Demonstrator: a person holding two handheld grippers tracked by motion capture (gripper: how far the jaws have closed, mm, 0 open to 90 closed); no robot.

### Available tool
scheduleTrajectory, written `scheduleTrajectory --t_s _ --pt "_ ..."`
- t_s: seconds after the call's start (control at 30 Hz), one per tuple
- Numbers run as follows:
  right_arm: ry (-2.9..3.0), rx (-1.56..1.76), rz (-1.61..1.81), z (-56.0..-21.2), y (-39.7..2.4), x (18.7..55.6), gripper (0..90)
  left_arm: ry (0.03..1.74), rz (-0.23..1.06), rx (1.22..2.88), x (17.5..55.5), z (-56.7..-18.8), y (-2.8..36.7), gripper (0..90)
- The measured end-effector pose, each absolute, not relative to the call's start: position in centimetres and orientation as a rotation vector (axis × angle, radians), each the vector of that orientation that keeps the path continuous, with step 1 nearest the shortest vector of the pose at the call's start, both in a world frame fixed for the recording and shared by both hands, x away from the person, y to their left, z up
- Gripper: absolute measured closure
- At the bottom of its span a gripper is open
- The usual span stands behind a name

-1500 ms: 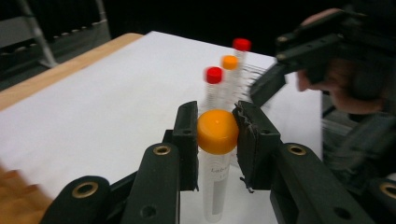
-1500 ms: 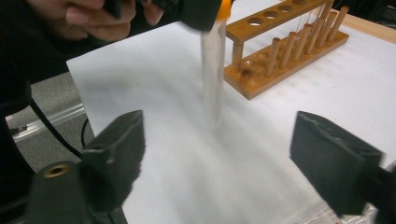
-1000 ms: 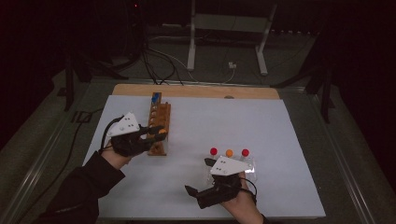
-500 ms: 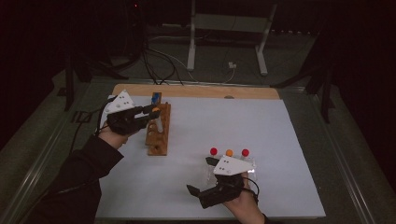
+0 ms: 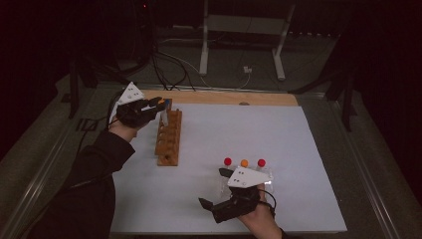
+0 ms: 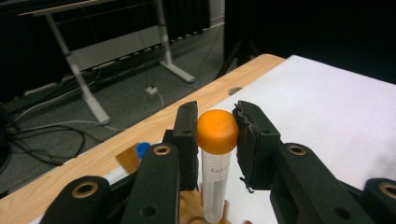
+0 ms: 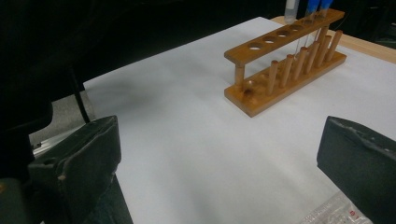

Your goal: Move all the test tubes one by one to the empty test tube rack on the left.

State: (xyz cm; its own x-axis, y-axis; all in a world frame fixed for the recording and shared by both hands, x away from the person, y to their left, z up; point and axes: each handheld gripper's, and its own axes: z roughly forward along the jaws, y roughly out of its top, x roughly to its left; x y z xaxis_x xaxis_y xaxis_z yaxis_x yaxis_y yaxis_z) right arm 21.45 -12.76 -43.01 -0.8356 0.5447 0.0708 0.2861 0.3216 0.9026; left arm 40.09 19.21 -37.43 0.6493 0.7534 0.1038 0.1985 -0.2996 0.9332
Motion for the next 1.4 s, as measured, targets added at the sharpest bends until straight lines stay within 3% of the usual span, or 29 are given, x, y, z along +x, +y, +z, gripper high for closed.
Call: scheduleTrajectory --t_s 0.4,1.4 --pt "2.338 0.747 1.535 -42.9 -13.0 21.3 0.0 0.868 0.696 1.811 42.7 -40.0 19.4 72.1" --pt "2.337 0.753 1.548 -43.0 -13.1 21.3 0.0 0.928 0.688 1.876 43.3 -45.0 18.4 72.0"
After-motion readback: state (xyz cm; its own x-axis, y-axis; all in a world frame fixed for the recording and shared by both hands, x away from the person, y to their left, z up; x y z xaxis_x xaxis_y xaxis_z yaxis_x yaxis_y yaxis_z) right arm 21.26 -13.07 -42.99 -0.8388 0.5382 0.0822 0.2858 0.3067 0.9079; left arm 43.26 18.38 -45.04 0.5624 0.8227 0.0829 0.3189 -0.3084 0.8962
